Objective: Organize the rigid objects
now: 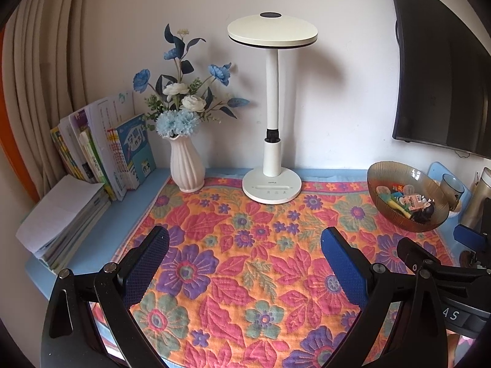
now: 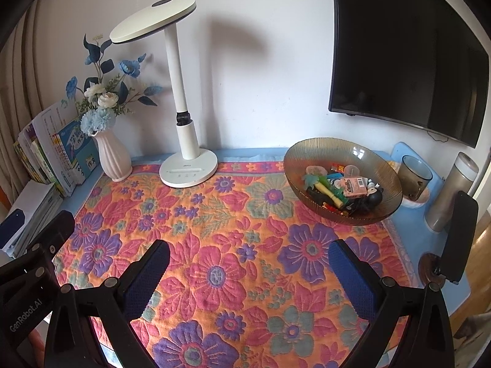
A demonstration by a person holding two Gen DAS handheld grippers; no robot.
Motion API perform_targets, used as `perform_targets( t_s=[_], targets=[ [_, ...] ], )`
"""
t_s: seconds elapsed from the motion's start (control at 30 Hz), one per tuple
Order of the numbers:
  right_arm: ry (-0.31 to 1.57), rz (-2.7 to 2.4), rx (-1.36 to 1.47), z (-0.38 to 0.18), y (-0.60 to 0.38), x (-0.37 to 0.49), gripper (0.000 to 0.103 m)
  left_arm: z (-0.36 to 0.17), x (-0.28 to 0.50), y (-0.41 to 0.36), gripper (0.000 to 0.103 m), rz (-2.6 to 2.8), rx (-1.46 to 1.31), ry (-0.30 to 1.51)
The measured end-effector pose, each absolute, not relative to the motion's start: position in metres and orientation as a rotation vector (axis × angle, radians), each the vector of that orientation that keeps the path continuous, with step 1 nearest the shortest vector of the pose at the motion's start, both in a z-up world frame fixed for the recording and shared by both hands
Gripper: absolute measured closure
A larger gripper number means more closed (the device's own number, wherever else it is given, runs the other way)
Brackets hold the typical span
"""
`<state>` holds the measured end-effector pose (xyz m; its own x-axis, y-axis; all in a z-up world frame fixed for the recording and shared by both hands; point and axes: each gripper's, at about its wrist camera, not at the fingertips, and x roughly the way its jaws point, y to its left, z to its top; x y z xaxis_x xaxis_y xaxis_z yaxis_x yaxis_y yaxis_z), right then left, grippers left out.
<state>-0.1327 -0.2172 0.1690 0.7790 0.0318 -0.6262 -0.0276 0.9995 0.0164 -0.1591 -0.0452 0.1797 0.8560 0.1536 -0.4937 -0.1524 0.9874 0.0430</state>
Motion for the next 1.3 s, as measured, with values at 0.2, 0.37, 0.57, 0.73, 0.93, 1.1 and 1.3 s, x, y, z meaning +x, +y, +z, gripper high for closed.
perform_targets(
  t_s=[0.2,0.37,0.57,0.73,0.93,1.1,1.3],
  targets=[
    [0.672,0.027,0.016,0.171,-0.219,-0.134,0.000,0.183,-0.163,-0.048,0.004,0.155,0.008,0.507],
    [0.676,0.015,0.010,0.170,-0.217,-0.135,0.000,0.183,-0.163,-0.049,0.004,0.160,0.015,0.506],
    [0.669,0.002,-0.013,0.168,-0.214,-0.132,0.000,0.176,-0.156,-0.048,0.004,0.162,0.010,0.518],
    [0.691,0.006,-0.055,0.151,-0.209,-0.112,0.000,0.154,-0.132,-0.041,0.004,0.171,-0.017,0.588],
    [0.739,0.015,-0.062,0.123,-0.206,-0.072,0.000,0.131,-0.097,-0.038,0.004,0.166,-0.023,0.634],
    [0.766,-0.005,-0.103,0.099,-0.203,-0.043,0.000,0.104,-0.065,-0.038,0.004,0.168,-0.012,0.707],
    [0.872,-0.005,-0.136,0.048,-0.198,-0.008,0.000,0.052,-0.032,-0.033,0.004,0.186,0.003,0.809]
  ],
)
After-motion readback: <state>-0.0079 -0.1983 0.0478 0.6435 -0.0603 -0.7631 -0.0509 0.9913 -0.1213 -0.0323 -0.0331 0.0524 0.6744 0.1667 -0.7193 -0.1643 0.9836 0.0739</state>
